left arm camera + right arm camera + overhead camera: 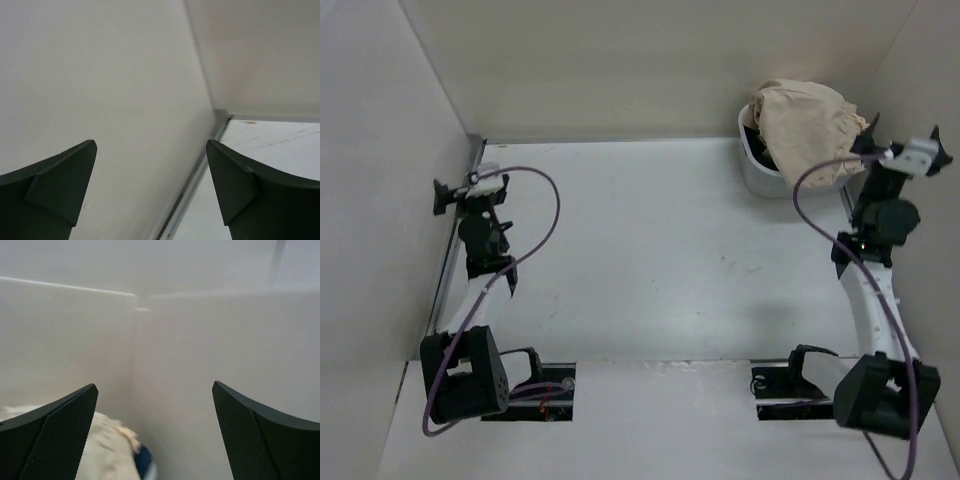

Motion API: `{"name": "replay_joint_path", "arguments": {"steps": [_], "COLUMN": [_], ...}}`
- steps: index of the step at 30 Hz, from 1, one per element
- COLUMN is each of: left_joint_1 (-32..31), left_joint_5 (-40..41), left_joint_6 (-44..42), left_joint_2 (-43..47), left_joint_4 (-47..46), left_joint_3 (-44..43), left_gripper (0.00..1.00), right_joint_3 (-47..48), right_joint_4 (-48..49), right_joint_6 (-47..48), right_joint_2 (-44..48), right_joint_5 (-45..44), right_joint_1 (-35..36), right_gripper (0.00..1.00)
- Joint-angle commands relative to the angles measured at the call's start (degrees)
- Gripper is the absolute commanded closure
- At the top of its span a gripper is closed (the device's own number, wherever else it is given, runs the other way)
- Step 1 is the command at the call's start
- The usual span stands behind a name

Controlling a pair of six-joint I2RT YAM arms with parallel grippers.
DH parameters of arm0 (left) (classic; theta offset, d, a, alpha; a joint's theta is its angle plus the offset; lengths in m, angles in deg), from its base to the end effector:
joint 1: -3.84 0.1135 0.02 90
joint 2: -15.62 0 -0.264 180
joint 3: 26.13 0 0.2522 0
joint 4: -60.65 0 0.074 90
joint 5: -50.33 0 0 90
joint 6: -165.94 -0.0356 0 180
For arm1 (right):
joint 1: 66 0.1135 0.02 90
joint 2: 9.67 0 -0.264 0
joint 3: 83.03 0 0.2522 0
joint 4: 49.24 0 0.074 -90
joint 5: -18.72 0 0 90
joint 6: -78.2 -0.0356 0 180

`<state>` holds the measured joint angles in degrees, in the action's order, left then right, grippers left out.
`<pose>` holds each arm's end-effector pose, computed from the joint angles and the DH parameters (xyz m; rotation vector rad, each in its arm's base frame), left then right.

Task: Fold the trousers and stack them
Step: Grab the trousers from the pile

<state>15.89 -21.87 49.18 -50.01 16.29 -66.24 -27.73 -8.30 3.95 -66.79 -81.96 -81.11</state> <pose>0.2332 0.0609 0.2802 -0.1128 1.2918 0.7754 0.2042 -0.0620 0.3960 0.1716 0.8999 -0.5838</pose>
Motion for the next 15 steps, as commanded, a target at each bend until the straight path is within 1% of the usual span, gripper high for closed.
{"name": "replay_joint_path", "arguments": {"steps": [1,2,4,5,7,9,10,12,15], "left_joint_1": [-8.81,-11.80,-16.91,-18.76,-21.23,-22.64,-23.17,-24.22,-25.71], "left_joint_5": [-4.53,-5.31,-8.29,-10.66,-16.63,-21.38,-23.41,-25.97,-25.89], "left_joint_6": [-4.88,-3.92,-0.33,2.22,6.97,11.10,12.77,14.98,14.73], "left_joint_2": [-3.62,-5.11,-8.45,-10.29,-13.90,-16.89,-18.38,-21.20,-24.01], "left_joint_4": [18.59,26.32,41.96,49.35,60.80,67.50,69.88,72.62,73.07], "left_joint_3": [-13.07,-17.29,-25.90,-30.12,-37.42,-42.36,-44.56,-47.90,-50.02], "left_gripper": [0.05,0.05,0.06,0.06,0.08,0.10,0.10,0.12,0.13], "right_joint_3": [13.09,17.04,23.47,26.72,32.96,39.47,41.15,41.69,41.60], "right_joint_4": [-22.75,-25.84,-31.99,-36.37,-48.40,-60.53,-64.15,-66.03,-65.95], "right_joint_6": [6.05,4.92,-2.61,-7.26,-15.71,-25.19,-29.76,-38.73,-46.66], "right_joint_2": [-10.09,-12.11,-15.28,-17.13,-21.08,-26.78,-29.16,-32.34,-35.59], "right_joint_5": [2.26,-0.28,-4.77,-3.92,1.68,7.58,9.25,11.20,9.63], "right_joint_1": [6.70,8.37,9.53,8.49,4.45,0.85,-1.08,-3.90,-6.02], "right_gripper": [0.00,0.00,0.00,0.00,0.00,0.00,0.00,0.01,0.07]}}
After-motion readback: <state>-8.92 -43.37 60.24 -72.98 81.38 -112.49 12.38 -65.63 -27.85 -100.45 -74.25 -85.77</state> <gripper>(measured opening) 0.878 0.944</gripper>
